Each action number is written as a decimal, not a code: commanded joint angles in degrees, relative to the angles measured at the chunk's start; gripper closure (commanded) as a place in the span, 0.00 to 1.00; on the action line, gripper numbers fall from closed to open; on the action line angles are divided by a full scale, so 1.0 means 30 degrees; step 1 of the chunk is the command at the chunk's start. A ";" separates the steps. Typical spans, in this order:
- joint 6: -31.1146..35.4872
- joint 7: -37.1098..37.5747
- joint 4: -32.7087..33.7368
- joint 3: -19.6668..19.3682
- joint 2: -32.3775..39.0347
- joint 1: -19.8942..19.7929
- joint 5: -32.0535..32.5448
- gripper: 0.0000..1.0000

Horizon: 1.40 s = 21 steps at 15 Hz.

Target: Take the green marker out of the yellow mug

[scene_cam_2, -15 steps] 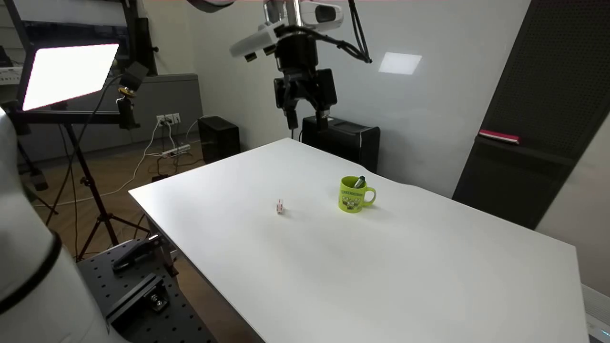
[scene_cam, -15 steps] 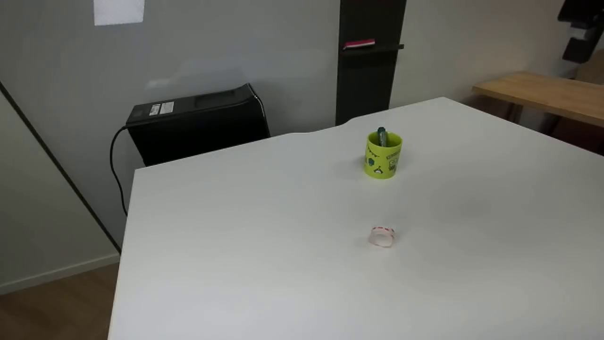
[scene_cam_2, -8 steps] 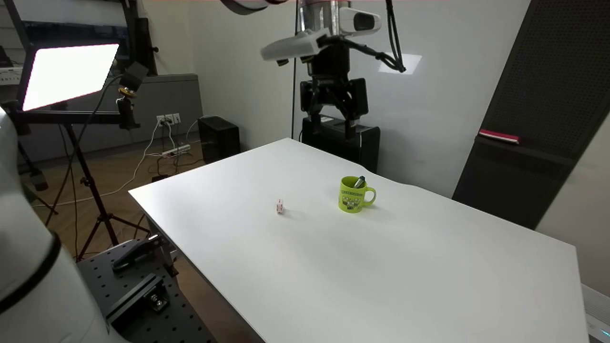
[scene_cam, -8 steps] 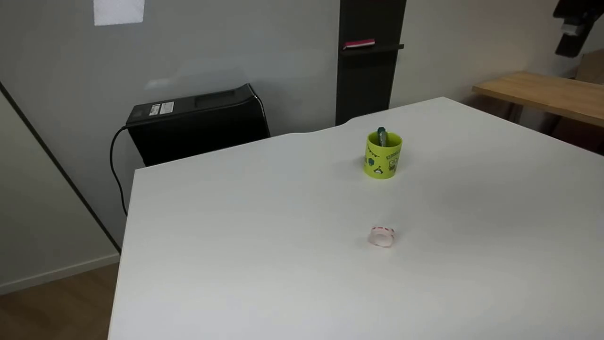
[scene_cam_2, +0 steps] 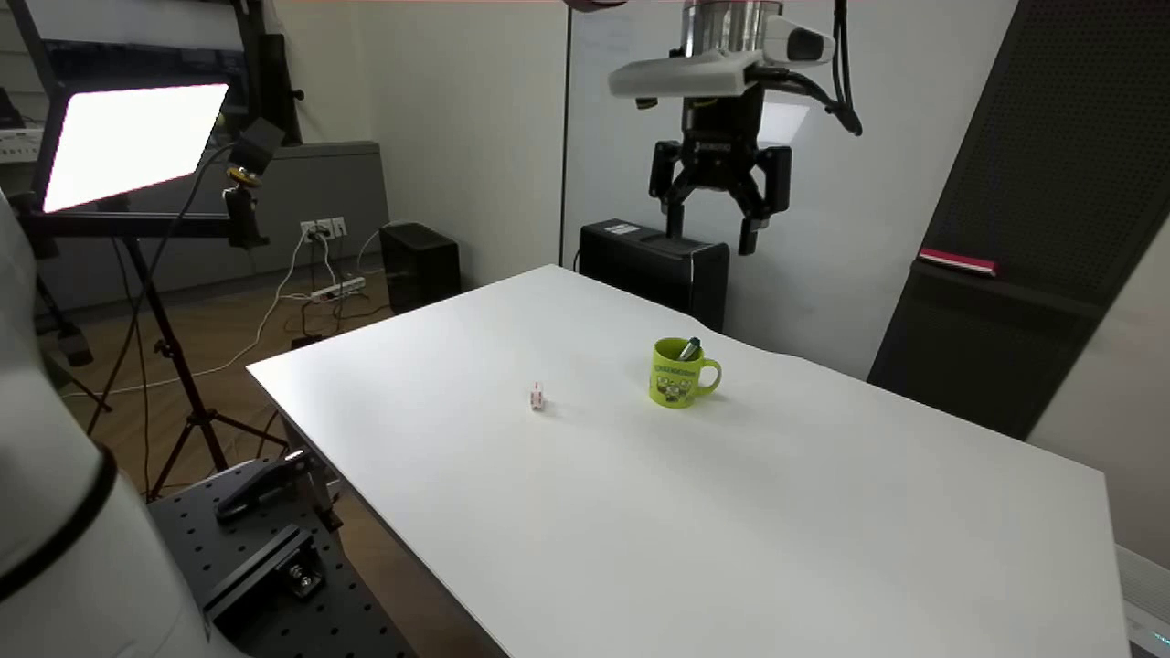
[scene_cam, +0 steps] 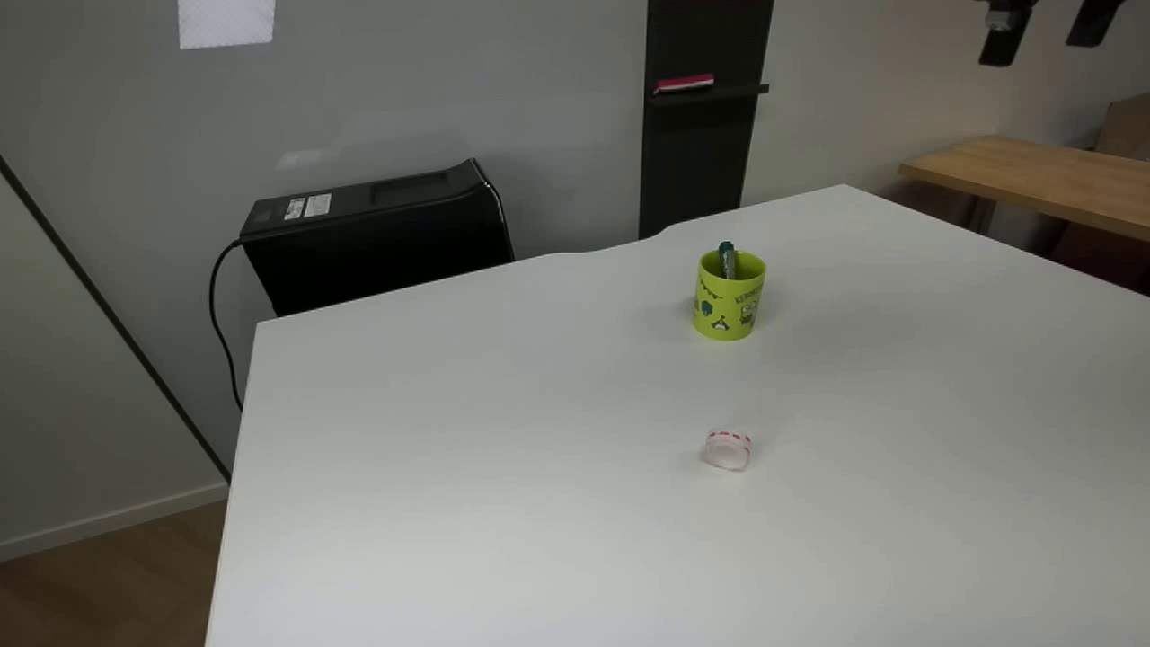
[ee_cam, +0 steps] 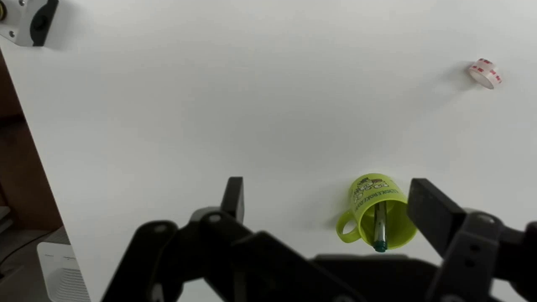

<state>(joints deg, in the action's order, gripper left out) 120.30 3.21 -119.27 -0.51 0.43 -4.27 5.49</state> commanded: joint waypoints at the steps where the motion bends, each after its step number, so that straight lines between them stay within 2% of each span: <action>1: -0.2559 -0.1822 0.4801 -0.0272 0.3335 0.0162 -0.0970 0.00; 5: -0.5127 -0.3442 0.8732 -0.0247 0.6245 -0.0106 -0.1991 0.00; 10: -0.7735 -0.3315 1.3200 -0.0384 1.0017 -0.0282 -0.2072 0.00; 13: -0.9059 -0.4270 1.5718 -0.0162 1.1948 -0.0935 -0.2815 0.00; 18: -1.0398 -0.5118 1.9749 0.0462 1.4665 -0.1293 -0.4341 0.00; 21: -1.0650 -0.5309 2.1075 0.0763 1.5443 -0.1006 -0.4437 0.00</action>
<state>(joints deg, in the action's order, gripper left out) 91.59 -12.22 -64.65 0.53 42.00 -7.40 -7.13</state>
